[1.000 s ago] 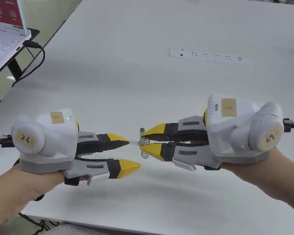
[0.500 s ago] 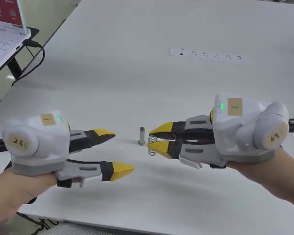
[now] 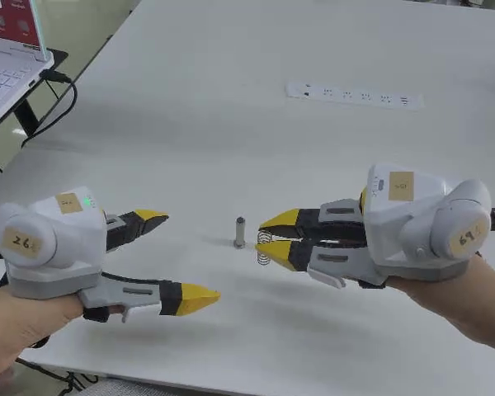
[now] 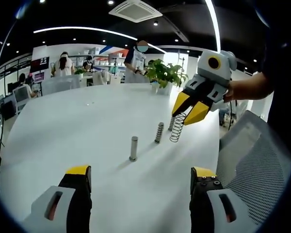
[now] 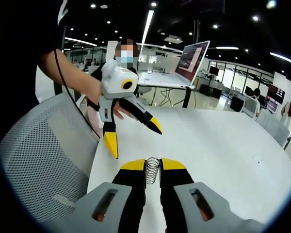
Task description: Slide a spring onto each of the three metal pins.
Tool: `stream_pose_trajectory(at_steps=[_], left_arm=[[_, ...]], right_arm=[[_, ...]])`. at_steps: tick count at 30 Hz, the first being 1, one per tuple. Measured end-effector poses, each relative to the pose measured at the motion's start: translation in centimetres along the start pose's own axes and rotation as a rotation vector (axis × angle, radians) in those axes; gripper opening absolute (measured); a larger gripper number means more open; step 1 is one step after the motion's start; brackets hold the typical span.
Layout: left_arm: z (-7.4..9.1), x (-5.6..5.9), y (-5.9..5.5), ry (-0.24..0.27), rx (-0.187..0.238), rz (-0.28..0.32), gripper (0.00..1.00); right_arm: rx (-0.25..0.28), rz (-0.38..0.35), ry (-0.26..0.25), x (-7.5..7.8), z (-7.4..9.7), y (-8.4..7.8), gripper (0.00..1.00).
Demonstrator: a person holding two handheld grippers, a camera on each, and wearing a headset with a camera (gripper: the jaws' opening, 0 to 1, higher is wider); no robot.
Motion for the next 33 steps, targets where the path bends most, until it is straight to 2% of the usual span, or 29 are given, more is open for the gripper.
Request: stream_pose_trajectory(at_steps=[11,20,33], left_arm=[[0.1,-0.3,0.1,0.027,-0.002,0.003,0.98],[0.3,-0.7,-0.2,0.032,-0.004,0.011,0.98],[0.3,-0.5,-0.2,0.034,-0.001,0.014,0.98]], right_arm=[[-0.001,0.003,0.001,0.3,-0.6,0.1,0.07],[-0.017,-0.004,0.010,0.1,-1.5,-0.7,0.07],[-0.013,0.007,-0.024,2.0,-2.7,-0.1,0.07]])
Point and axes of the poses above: the centre of the closed fingertips' face, and the gripper's own axes: z roughly backward along the fingers, x roughly to its right, y roughly out of its top, the point moved 7 cm from there along z, roughly backward along the fingers, and after that the axes turned 2 degrees about -x, right-handed, at the moved point
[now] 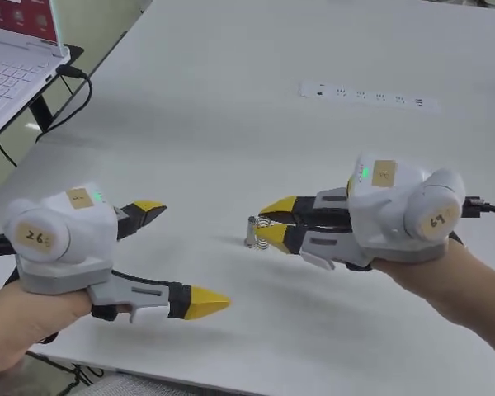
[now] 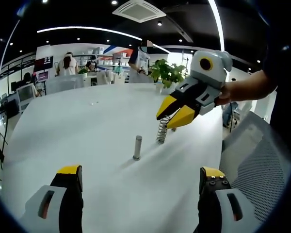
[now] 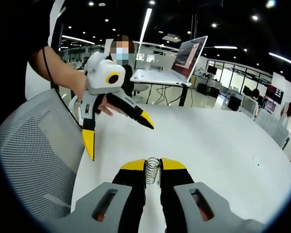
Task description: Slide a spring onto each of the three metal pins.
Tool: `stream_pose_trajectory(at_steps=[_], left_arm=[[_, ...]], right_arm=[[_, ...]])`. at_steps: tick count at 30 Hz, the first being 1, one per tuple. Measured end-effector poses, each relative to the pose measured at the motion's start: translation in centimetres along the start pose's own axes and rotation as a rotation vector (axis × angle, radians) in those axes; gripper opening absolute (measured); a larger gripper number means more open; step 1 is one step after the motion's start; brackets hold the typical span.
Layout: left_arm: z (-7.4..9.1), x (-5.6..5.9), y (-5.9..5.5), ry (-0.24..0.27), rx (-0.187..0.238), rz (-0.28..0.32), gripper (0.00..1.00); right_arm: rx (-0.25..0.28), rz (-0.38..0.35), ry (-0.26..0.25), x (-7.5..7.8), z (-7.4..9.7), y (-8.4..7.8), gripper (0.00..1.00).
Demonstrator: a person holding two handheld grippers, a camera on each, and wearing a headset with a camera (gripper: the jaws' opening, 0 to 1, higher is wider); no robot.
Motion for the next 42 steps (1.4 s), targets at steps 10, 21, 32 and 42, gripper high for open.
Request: stream_pose_trajectory(at_steps=[10,21,32,42], left_arm=[[0.1,0.0,-0.3,0.001,-0.006,0.002,0.98],[-0.1,0.1,-0.3,-0.003,-0.007,0.006,0.98],[0.0,0.0,-0.3,0.002,-0.003,0.009,0.98],[-0.1,0.3,-0.4,-0.003,-0.013,0.010,0.98]], right_arm=[[0.014,-0.021,-0.037,1.5,-0.6,0.3,0.07],[0.046,-0.095,-0.066,3.1,-0.9,0.9,0.07],[0.046,-0.128,-0.064,3.1,-1.1,0.7,0.07],[0.050,-0.135,-0.063,3.1,-0.9,0.8,0.07]])
Point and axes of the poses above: the centre of the closed fingertips' face, and the gripper's own axes: z roughly backward along the fingers, x roughly to its right, y roughly out of its top, the point moved 7 cm from there along z, roughly backward along the fingers, and after that the axes turned 2 degrees about -x, right-handed, at the moved point
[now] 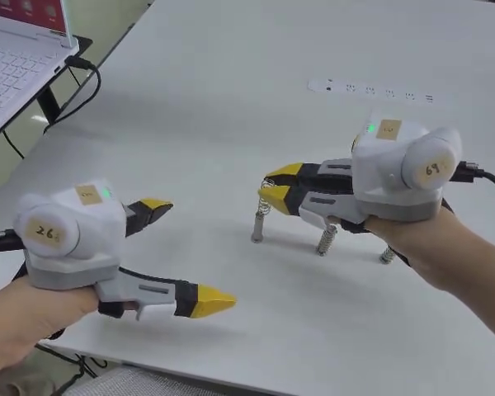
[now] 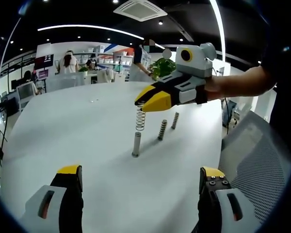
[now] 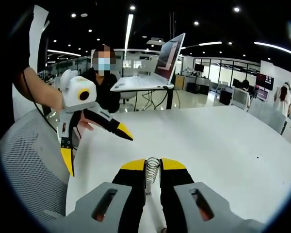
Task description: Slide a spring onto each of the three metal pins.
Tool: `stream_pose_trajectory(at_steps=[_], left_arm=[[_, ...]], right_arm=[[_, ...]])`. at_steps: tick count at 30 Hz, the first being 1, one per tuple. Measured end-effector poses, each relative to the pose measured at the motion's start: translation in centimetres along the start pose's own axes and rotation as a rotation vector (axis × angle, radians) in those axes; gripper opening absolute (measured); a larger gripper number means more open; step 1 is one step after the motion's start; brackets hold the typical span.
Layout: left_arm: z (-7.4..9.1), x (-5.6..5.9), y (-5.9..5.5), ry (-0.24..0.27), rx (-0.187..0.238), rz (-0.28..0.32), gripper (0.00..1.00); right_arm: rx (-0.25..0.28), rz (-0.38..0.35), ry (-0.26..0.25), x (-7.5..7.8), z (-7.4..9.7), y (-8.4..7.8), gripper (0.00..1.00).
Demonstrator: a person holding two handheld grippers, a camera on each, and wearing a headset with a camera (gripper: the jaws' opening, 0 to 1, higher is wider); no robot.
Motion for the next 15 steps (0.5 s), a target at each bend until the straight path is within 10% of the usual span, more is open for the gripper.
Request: stream_pose_trajectory(at_steps=[15], left_arm=[[-0.07,-0.09,0.29,0.003,-0.003,0.000,0.98]], right_arm=[[-0.006,-0.007,0.006,0.45,-0.07,-0.22,0.07]])
Point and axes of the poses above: the centre of the closed fingertips' face, and the gripper's own axes: z roughly backward along the fingers, x roughly to its right, y roughly out of its top, the point moved 7 cm from there along z, roughly backward along the fingers, and after that the axes turned 2 degrees about -x, right-handed, at the moved point
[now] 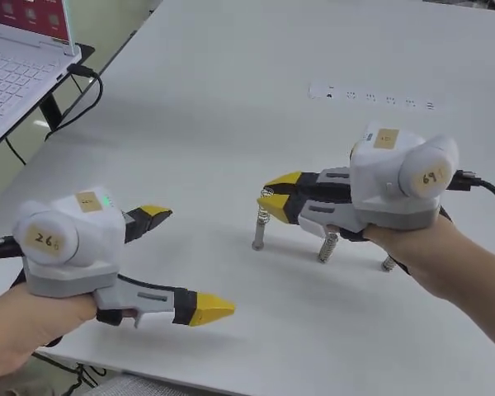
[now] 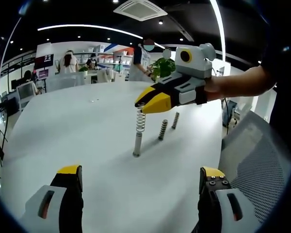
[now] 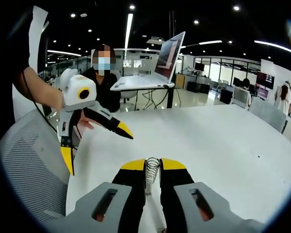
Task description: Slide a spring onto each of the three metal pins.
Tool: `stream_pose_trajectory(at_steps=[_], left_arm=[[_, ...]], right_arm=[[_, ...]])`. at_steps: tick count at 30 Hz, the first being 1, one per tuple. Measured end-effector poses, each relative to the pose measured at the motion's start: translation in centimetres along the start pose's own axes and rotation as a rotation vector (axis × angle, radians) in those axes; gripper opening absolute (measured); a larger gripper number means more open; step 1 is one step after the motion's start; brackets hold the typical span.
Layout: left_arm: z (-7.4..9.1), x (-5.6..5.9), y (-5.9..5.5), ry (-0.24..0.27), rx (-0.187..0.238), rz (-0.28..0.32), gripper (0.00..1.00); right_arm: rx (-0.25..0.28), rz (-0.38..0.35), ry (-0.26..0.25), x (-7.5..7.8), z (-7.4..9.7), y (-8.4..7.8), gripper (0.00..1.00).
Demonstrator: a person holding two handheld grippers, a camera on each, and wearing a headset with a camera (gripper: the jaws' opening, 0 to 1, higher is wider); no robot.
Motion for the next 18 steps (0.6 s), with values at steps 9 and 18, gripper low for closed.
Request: stream_pose_trajectory(at_steps=[9,18], left_arm=[[-0.07,0.01,0.03,-0.004,-0.002,0.001,0.98],[0.03,0.09,-0.03,-0.006,0.000,0.002,0.98]], right_arm=[[-0.005,-0.006,0.005,-0.05,-0.04,-0.19,0.07],[-0.011,-0.010,0.006,0.01,-0.39,-0.39,0.07]])
Point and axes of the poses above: the centre of the closed fingertips' face, and the gripper's own axes: z roughly backward along the fingers, x roughly to its right, y roughly out of its top, the point moved 7 cm from there along z, roughly backward along the fingers, and after that the axes turned 2 degrees about -x, right-handed, at the moved point
